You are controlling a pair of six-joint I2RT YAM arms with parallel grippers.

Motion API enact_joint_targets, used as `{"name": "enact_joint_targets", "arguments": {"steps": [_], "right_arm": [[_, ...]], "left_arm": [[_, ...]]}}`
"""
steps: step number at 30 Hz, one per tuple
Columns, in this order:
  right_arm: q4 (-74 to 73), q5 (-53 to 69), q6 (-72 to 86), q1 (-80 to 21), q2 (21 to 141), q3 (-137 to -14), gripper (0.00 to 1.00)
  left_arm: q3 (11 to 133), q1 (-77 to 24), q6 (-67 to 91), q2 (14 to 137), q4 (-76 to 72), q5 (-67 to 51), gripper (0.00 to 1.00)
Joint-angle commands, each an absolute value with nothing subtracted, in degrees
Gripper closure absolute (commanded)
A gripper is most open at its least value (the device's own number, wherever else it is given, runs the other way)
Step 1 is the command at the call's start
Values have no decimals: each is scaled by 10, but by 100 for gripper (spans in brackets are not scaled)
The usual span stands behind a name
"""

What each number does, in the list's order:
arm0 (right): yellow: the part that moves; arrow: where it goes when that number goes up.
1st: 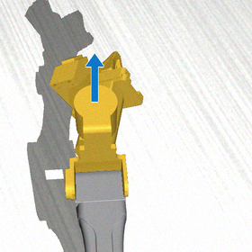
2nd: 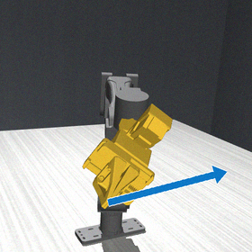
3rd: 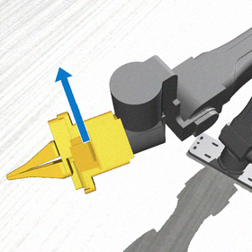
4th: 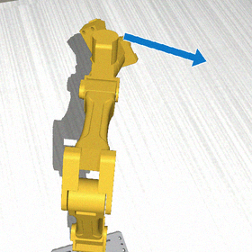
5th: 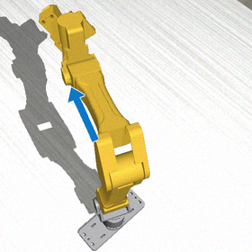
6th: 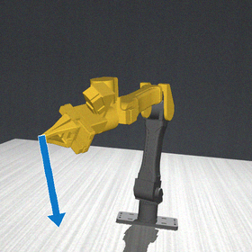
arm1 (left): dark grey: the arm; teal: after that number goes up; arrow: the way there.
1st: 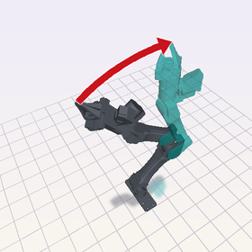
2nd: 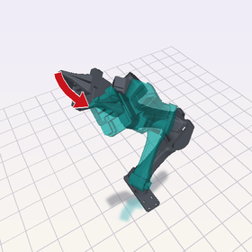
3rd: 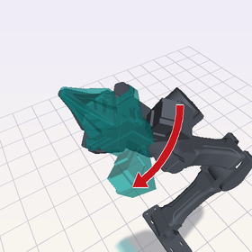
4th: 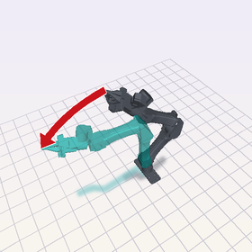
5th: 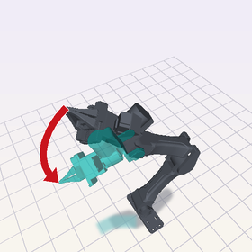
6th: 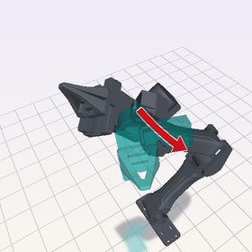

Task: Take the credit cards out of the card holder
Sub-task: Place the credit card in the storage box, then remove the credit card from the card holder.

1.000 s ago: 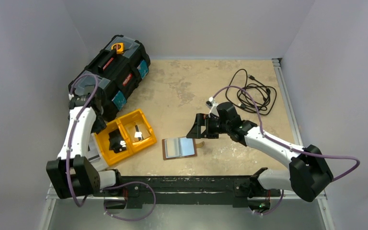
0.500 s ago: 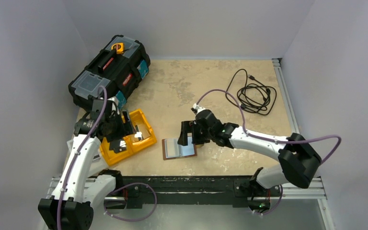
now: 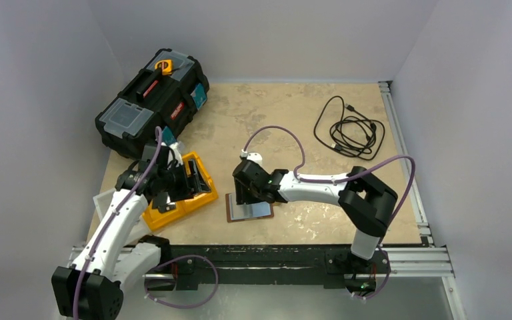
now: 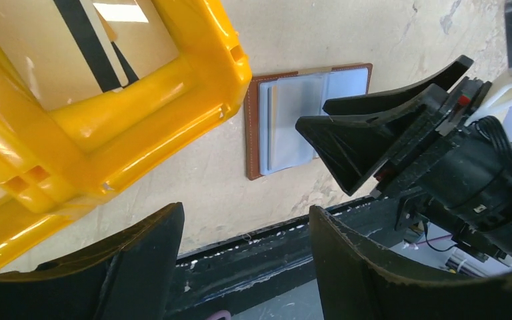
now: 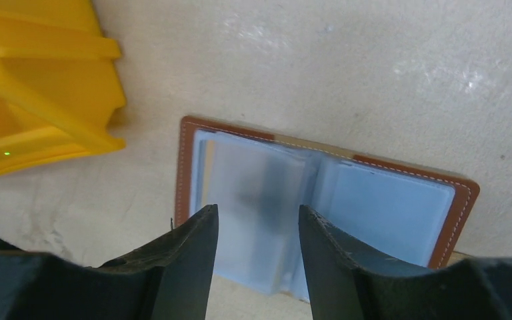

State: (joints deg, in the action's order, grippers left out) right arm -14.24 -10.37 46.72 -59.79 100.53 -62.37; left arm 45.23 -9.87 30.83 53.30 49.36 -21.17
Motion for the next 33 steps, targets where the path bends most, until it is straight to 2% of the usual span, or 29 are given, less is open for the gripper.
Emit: {"name": "enact_joint_targets", "arguments": {"steps": [1, 9, 13, 17, 25, 33], "right_arm": [[-194, -160, 485, -603, 1010, -650, 53], [-177, -131, 476, -607, 1036, -658, 53], [-169, -123, 477, -607, 1041, -655, 58], [-157, -98, 484, -606, 1036, -633, 69], [-115, -55, 481, -583, 1019, -575, 95], [-71, -24, 479, -568, 1003, -533, 100]], "left_arm": [[428, -118, 360, 531, 441, -228, 32], [416, -173, 394, 557, 415, -194, 32], [418, -184, 397, 584, 405, -187, 32], [424, -200, 404, 611, 393, -181, 32], [426, -250, 427, 663, 353, -173, 33], [420, -282, 445, 703, 297, -191, 43]]}}
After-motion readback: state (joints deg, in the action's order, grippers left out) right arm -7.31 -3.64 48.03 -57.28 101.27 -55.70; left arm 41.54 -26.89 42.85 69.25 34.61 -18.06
